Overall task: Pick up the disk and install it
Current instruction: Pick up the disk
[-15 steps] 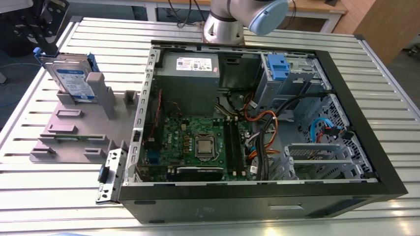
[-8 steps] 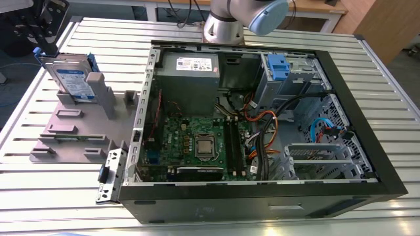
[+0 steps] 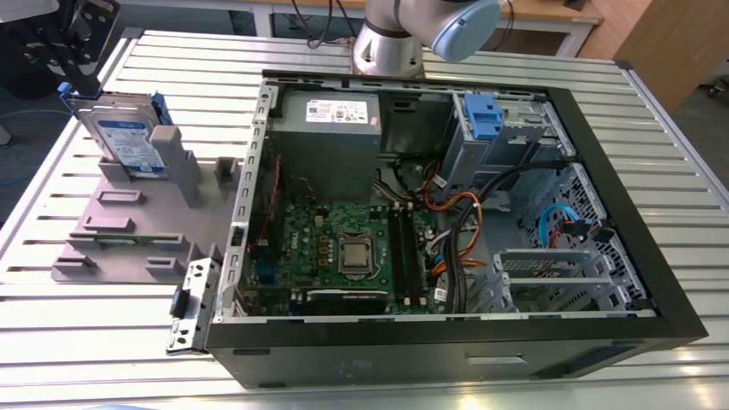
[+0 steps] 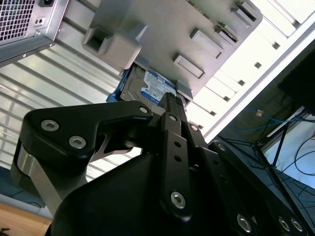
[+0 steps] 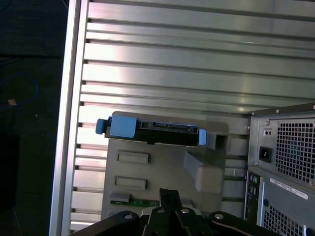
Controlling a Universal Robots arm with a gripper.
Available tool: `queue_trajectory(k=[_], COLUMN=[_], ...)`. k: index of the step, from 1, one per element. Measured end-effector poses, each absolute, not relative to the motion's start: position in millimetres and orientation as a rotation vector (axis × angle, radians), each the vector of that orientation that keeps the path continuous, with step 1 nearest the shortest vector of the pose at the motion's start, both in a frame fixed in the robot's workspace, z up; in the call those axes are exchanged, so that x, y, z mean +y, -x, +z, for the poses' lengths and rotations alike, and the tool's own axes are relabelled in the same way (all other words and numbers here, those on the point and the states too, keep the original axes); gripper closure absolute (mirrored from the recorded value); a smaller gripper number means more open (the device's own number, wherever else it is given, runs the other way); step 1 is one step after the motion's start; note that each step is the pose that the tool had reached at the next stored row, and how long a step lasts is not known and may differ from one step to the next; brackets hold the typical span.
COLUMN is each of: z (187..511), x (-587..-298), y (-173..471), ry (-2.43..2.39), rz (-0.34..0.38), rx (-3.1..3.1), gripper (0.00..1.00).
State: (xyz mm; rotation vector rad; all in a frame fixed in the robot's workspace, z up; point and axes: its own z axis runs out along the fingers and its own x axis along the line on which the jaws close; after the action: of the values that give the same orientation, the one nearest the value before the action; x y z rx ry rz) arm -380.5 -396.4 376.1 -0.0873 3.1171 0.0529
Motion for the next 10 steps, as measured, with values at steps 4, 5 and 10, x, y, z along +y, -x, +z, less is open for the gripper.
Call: queue_trajectory(k=[4, 5, 10], z=[376.1, 376.1, 376.1], x=[-396.4, -396.4, -396.4], y=[380.5, 380.5, 380.5], ry=[0.093, 0.095, 0.103], rz=[0.053, 0.053, 0.053], rx=[3.117, 3.117, 3.117], gripper=[0.89, 0.89, 0.89])
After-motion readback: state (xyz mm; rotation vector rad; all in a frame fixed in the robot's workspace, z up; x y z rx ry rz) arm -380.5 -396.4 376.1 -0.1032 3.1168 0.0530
